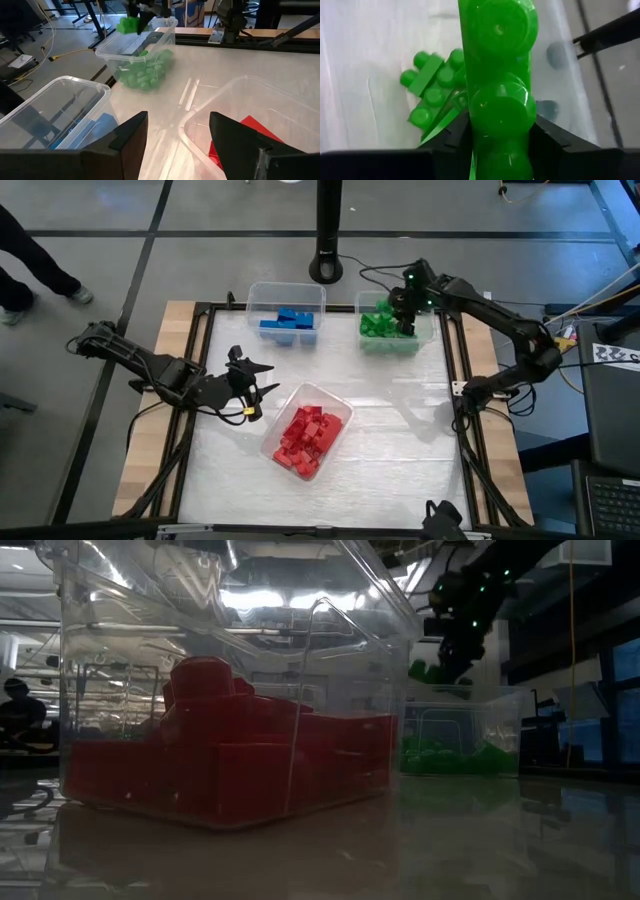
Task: Sort blocks
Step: Put the green game piece into the top right transparent bin
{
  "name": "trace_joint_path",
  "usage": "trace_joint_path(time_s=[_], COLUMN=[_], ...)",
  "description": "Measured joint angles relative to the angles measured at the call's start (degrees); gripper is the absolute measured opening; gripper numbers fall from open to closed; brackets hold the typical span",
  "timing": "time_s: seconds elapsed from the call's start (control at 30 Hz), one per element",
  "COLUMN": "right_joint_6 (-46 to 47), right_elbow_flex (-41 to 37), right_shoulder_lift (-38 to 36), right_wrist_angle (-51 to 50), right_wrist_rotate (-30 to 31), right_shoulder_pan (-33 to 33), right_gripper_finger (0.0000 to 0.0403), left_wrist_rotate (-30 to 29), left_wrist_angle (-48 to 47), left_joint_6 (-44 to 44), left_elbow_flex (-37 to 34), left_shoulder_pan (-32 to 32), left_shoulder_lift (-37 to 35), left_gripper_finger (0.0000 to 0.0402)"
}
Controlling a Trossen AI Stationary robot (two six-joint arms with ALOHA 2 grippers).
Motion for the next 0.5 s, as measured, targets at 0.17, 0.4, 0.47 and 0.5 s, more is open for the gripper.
trace_joint_path(time_s=[0.17,0.4,0.47,0.5], right_joint_6=[-0.04,0.28,0.30,0.29], right_elbow_flex=[0.00,-0.02,0.00,-0.02], right_shoulder_lift=[3.99,6.31,6.37,6.39], right_wrist_angle=[-0.62,-0.84,-1.41,-1.78], right_wrist_rotate=[0.80,2.57,3.43,4.09], right_shoulder_pan=[0.22,0.16,0.17,0.17], right_gripper_finger=[0.0141,0.0198,0.0227,0.0242], left_wrist_rotate=[0.00,0.00,0.00,0.00], left_wrist_angle=[0.00,-0.28,-0.48,-0.52], left_joint_6=[0.14,0.03,0.01,-0.01], left_elbow_flex=[0.00,0.00,0.00,0.00], left_shoulder_pan=[-0.01,0.00,0.00,-0.02], left_shoulder_lift=[0.00,0.00,0.00,0.00], left_gripper_finger=[0.0203,0.0203,0.0203,0.0203])
